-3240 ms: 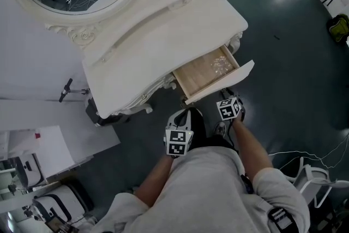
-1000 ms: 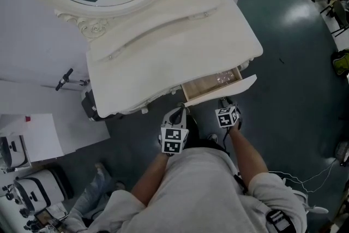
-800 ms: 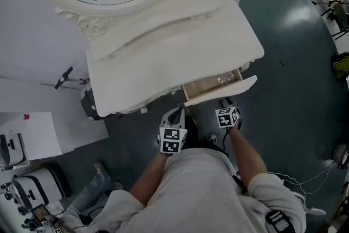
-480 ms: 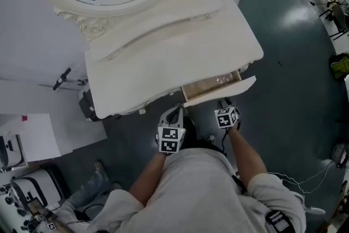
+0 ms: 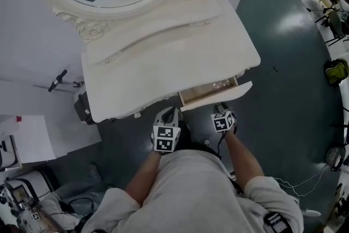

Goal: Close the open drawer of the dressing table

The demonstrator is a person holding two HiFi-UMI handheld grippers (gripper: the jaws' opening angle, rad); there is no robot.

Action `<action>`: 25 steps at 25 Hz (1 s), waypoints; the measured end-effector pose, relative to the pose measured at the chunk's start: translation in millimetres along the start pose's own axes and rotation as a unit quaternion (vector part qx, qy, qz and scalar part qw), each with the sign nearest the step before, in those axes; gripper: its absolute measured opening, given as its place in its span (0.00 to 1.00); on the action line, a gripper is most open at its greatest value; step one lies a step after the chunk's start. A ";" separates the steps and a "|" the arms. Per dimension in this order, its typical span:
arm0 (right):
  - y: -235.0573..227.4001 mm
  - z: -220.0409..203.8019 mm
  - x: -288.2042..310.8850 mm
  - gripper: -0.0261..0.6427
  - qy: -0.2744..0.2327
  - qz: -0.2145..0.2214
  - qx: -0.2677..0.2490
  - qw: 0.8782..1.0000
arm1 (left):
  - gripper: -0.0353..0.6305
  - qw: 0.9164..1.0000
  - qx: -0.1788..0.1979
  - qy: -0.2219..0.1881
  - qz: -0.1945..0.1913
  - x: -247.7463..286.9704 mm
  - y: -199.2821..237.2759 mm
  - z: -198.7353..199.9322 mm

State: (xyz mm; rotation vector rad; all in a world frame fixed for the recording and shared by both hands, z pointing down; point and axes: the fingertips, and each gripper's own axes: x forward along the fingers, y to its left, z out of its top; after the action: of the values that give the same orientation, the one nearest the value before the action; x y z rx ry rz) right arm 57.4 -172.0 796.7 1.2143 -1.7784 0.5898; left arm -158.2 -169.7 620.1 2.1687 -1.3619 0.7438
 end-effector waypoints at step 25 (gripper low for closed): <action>-3.7 19.3 12.7 0.25 0.000 -0.007 -0.011 1.000 | 0.06 0.999 0.038 0.010 -0.029 34.9 15.8 31.3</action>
State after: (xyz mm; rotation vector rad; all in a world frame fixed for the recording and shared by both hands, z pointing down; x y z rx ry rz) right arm 51.3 -194.6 797.6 1.2107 -1.7702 0.5615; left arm -154.0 -218.9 621.5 2.2431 -1.2748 0.8044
